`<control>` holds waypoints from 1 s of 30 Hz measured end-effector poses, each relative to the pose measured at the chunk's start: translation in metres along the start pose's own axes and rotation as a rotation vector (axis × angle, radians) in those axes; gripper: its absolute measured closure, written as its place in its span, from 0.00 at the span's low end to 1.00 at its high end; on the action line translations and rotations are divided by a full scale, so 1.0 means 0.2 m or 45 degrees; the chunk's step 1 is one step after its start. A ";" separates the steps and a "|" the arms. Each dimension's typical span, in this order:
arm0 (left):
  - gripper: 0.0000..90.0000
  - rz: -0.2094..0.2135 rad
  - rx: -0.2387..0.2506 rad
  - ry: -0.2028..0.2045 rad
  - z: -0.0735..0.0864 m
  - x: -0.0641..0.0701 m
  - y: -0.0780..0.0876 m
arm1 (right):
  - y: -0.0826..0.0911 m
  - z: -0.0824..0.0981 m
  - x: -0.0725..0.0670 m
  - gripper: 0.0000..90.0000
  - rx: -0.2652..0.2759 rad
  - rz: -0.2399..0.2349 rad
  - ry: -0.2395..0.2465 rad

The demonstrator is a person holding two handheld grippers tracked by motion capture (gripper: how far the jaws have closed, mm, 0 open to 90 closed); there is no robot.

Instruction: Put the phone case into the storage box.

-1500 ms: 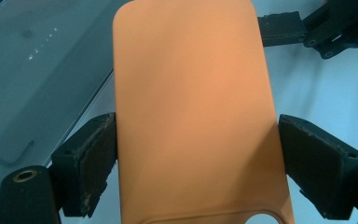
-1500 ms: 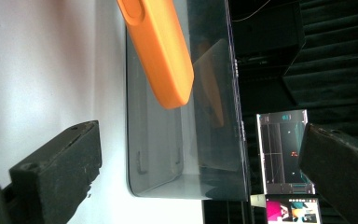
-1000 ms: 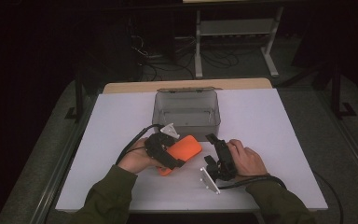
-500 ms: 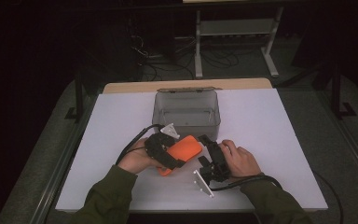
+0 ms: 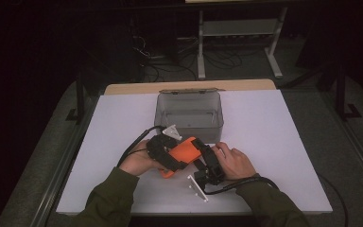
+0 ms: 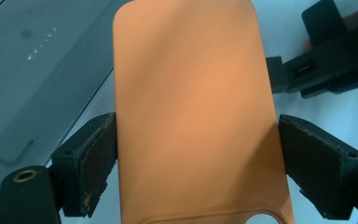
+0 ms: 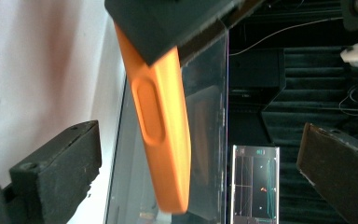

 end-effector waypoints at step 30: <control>0.16 0.002 -0.008 -0.006 0.00 0.01 0.00 | -0.02 -0.07 -0.01 0.15 0.014 0.022 0.049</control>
Point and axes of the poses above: each handheld gripper's, and its own axes: y roughly backward along the jaws, z roughly out of its underside, x roughly to its right, the point moved 7 cm from there along -y, roughly forward along the jaws, and after that the axes turned 5 degrees about y, right-handed, at the moved point
